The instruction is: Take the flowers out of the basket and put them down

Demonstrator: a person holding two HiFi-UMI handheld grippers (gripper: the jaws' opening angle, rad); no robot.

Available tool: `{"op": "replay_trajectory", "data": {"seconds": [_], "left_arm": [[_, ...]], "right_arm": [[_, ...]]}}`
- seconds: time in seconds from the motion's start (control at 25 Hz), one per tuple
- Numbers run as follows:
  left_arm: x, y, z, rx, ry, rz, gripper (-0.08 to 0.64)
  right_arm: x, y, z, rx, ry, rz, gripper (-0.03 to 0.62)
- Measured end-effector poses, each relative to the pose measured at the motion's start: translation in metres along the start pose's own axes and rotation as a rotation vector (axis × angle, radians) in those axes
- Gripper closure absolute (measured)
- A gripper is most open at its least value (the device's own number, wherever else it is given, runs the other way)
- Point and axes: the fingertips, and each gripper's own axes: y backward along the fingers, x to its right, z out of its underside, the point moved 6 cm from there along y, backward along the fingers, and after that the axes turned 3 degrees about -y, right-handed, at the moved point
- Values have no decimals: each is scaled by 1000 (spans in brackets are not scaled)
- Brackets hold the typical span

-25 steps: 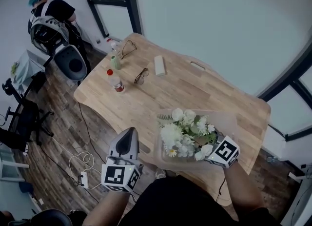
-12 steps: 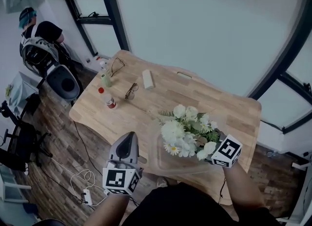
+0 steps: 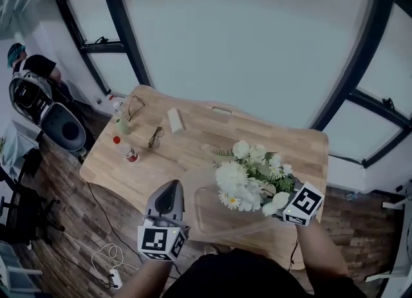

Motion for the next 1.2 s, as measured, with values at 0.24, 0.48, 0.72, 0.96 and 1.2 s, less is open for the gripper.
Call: {"op": "replay_trajectory", "data": {"seconds": [0.24, 0.48, 0.72, 0.96, 1.2], "left_arm": [[16, -19, -3, 10, 3, 50, 555], [34, -41, -5, 26, 3, 112, 555], [52, -64, -11, 32, -4, 178, 555], [72, -82, -14, 34, -6, 232, 555], [89, -91, -15, 33, -9, 274, 555]], "right_arm": [[15, 33, -5, 35, -34, 79, 322], [27, 63, -9, 71, -36, 161, 322], [39, 94, -14, 109, -58, 238, 322], [45, 124, -19, 145, -68, 303, 322], [47, 149, -17, 142, -59, 362, 323]]}}
